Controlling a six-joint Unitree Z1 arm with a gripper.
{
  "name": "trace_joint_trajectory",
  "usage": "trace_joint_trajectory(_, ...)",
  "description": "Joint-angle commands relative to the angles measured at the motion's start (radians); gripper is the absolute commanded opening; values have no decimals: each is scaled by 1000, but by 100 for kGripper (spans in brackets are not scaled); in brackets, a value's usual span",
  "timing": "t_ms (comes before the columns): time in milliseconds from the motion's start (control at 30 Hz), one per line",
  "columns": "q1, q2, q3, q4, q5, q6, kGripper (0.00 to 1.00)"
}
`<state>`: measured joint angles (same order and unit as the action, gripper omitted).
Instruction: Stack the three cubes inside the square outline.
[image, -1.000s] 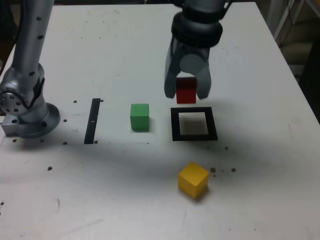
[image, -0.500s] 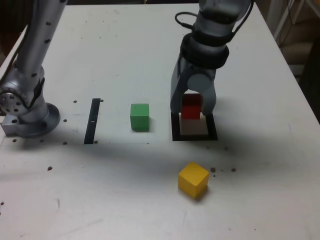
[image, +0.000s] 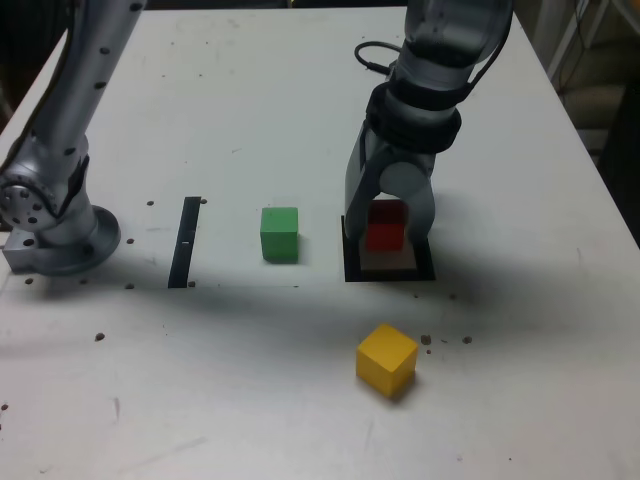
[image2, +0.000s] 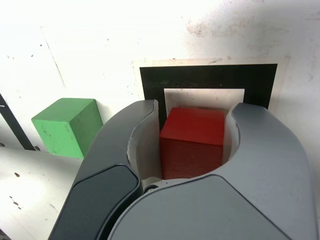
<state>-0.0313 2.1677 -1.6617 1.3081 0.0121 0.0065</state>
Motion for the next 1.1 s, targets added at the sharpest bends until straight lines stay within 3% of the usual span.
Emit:
trace_joint_trajectory(0,3,6,4,-5,-3,2,45)
trace_joint_trajectory(167,8,12,14,-18,-15,17,84)
trace_joint_trajectory(267,10,12,20,-23,-20,20,98)
trace_joint_trajectory(567,19,-43,70,-44,-10,20,99)
trace_joint_trajectory(833,14,-147,116,-49,37,20,99)
trace_joint_trajectory(1067,-55,-220,144,-48,64,25,99)
